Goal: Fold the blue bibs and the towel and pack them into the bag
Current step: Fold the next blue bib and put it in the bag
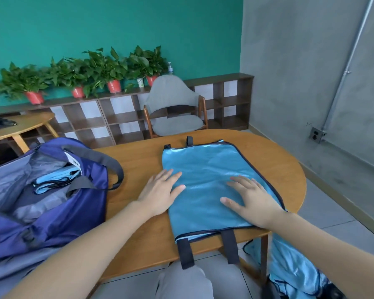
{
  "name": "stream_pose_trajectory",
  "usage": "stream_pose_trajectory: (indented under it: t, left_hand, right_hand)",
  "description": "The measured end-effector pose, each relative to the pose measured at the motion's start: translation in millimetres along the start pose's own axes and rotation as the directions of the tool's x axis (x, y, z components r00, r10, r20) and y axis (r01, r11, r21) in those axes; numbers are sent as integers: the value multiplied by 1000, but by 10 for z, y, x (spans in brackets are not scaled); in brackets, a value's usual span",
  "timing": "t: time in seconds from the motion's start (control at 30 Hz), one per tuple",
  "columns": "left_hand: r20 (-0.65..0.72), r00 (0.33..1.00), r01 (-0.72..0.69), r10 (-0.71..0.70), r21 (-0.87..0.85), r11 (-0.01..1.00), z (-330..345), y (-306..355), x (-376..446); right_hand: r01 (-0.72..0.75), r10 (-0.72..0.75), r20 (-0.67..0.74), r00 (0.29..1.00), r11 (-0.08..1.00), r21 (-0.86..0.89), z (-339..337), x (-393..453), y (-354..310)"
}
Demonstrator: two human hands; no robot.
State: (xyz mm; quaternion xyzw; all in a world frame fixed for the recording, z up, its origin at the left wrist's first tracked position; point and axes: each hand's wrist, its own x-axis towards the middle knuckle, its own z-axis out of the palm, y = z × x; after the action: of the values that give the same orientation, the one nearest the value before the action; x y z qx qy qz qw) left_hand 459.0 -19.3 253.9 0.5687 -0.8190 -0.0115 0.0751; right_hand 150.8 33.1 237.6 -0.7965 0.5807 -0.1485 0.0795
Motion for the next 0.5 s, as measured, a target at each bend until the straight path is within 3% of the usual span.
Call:
stream_pose_trajectory:
  t: [0.13,0.23,0.5]
  left_hand:
    - [-126,978,-200,168,-304,931,-12,261,-556]
    - [-50,980,-192,191,-466,864,-53,500,-858]
    - [54,997,-29,58,-439,898,-90,544,-1188]
  right_hand:
    - [147,-124,-147,981,977,156,-54,-393,187]
    - [186,-133,-228,964,955,230,-75,-607,325]
    - [31,18,-153,988,950,311,-136,-977,641]
